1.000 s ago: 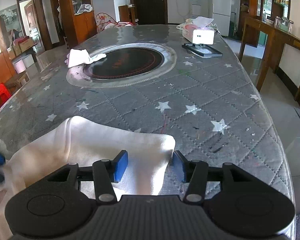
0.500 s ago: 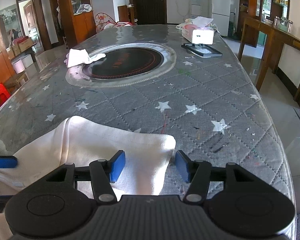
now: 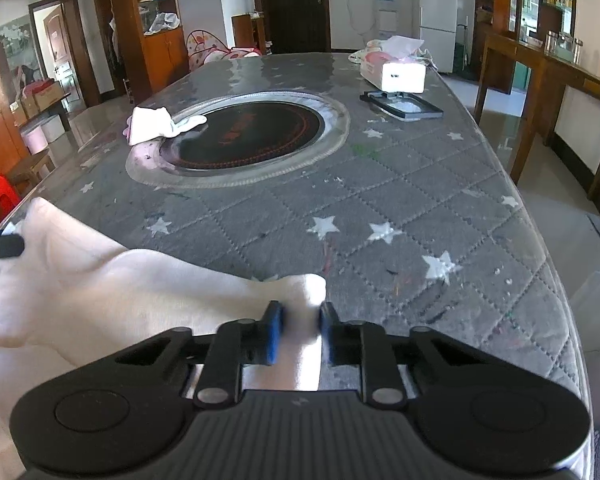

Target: Fold clothes

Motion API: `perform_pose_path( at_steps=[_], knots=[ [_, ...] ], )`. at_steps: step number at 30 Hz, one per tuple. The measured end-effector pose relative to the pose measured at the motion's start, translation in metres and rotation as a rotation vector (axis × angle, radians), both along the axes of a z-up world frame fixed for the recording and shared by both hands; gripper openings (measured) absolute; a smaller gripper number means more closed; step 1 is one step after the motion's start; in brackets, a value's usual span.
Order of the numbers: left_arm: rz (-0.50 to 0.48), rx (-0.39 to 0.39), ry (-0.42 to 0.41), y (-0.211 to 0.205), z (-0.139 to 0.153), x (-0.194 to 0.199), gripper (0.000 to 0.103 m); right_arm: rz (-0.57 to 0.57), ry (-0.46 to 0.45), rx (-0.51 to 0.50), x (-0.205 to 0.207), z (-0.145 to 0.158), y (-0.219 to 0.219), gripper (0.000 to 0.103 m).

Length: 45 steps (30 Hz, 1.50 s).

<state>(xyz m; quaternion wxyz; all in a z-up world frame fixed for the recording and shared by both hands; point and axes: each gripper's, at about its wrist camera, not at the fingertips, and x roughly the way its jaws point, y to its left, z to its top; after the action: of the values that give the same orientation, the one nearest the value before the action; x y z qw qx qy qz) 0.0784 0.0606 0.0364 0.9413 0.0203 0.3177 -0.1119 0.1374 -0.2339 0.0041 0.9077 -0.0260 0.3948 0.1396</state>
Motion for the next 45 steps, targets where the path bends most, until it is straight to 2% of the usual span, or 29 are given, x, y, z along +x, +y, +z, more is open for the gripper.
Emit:
perform_pose_path(
  at_steps=[6,11,16,19,23,28,32,34,36,40,42,45],
  knots=[
    [0.081,-0.02,0.028,0.019,-0.009,0.016,0.006,0.038,-0.033,-0.036,0.018,0.004,0.021,0.01],
    [0.116,0.0,0.023,0.027,-0.014,0.03,0.007,0.043,-0.051,-0.048,0.043,0.002,0.038,0.01],
    [0.181,0.053,0.052,0.032,-0.025,0.044,0.012,0.059,-0.05,-0.078,0.057,-0.005,0.046,0.02],
    [0.223,0.044,0.055,0.04,-0.024,0.045,0.016,0.048,-0.054,-0.08,0.054,0.002,0.039,0.022],
    [0.179,0.014,0.027,0.037,-0.015,0.038,0.023,0.079,-0.062,-0.065,0.038,0.014,0.03,0.023],
    [0.094,0.011,0.028,0.016,-0.012,0.041,0.024,0.152,-0.04,-0.048,0.025,0.013,0.036,0.023],
    [0.106,0.027,0.092,0.012,-0.026,0.055,0.028,0.156,-0.016,-0.058,0.028,-0.001,0.04,0.024],
    [0.119,0.04,0.088,0.014,-0.029,0.057,0.031,0.146,-0.015,-0.046,0.029,-0.001,0.038,0.024],
    [0.134,0.04,0.096,0.016,-0.028,0.055,0.045,0.137,-0.013,-0.033,0.028,0.002,0.036,0.024],
    [0.134,0.028,0.083,0.017,-0.019,0.04,0.048,0.148,-0.029,-0.018,0.014,0.012,0.027,0.024],
    [0.128,0.034,0.055,0.013,-0.012,0.027,0.056,0.153,-0.026,-0.002,0.004,0.015,0.022,0.024],
    [0.091,0.062,-0.003,0.0,-0.001,0.003,0.061,0.162,-0.02,0.011,-0.011,0.015,0.018,0.024]
  ],
)
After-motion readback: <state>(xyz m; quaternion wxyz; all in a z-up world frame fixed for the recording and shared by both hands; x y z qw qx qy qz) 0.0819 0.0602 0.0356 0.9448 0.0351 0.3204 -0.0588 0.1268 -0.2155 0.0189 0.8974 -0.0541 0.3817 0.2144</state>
